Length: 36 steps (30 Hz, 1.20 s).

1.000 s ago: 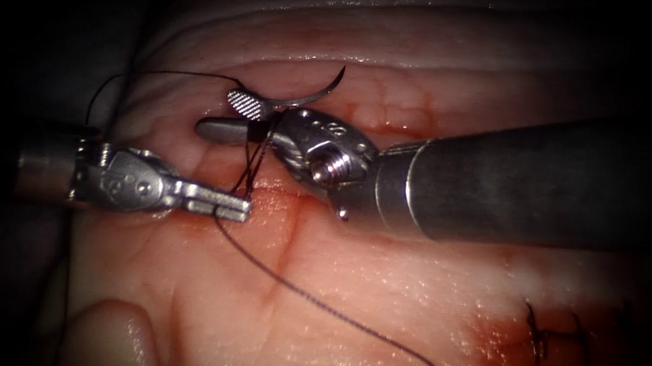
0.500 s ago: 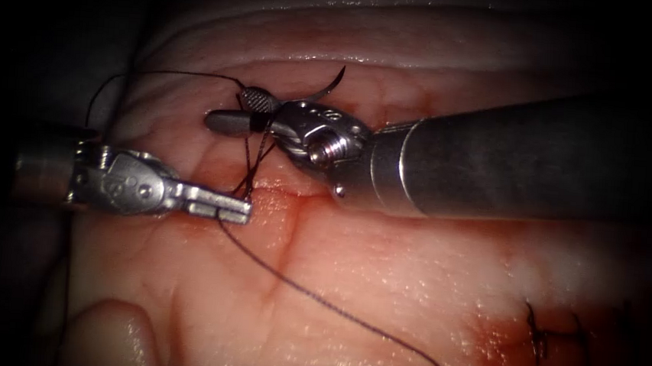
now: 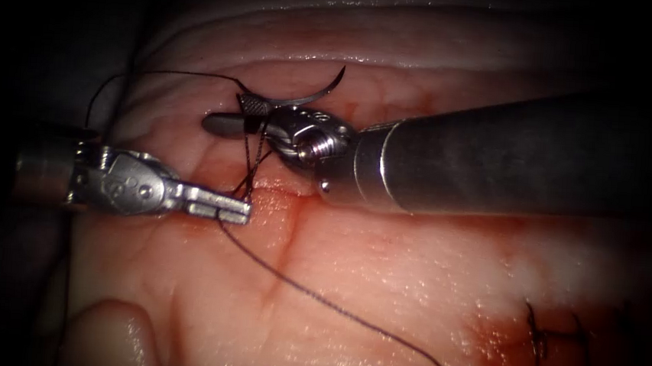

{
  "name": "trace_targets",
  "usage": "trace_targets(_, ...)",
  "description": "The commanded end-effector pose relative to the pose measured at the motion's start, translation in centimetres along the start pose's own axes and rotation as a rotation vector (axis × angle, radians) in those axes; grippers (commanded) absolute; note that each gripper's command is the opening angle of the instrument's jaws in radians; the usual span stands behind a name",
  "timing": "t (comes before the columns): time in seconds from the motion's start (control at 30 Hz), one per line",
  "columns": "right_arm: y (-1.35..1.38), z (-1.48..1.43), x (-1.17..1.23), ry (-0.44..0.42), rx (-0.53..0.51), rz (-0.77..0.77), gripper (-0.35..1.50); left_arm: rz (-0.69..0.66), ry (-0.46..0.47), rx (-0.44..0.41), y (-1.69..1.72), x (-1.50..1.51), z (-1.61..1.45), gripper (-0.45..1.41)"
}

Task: Wound Closure
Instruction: Grab the short suture tail with the right tool, then to tighten, pull the right tool down and the left tool up.

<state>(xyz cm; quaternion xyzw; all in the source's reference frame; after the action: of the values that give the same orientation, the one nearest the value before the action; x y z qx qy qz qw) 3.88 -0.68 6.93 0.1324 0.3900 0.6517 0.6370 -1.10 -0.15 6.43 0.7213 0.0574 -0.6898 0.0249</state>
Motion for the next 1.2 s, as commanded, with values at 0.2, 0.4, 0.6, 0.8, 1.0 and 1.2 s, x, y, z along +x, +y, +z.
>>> trace_targets(0.2, -0.13, -0.06, 0.09, 0.076, 0.027, -0.011, -0.35, 0.000, 0.000, 0.000, 0.00, -0.06, 0.04, -0.45)
trace_targets(0.4, -0.17, -0.14, 0.12, 0.092, 0.026, -0.072, -0.35, -0.004, -0.007, 0.006, -0.03, -0.05, -0.02, -0.45)
trace_targets(0.6, -0.15, -0.22, 0.06, 0.104, 0.049, -0.119, -0.35, -0.027, -0.033, 0.034, -0.24, 0.00, -0.17, -0.45)
trace_targets(0.8, -0.13, -0.33, -0.06, 0.182, 0.103, -0.150, -0.35, -0.065, -0.043, 0.071, -0.59, 0.09, -0.34, -0.45)
trace_targets(1.0, -0.12, -0.48, -0.19, 0.225, 0.120, -0.201, -0.35, -0.106, -0.105, 0.143, -1.00, -0.01, -0.52, -0.45)
trace_targets(1.2, -0.14, -0.55, -0.25, 0.271, 0.140, -0.234, -0.35, -0.123, -0.179, 0.212, -1.39, -0.31, -0.66, -0.45)
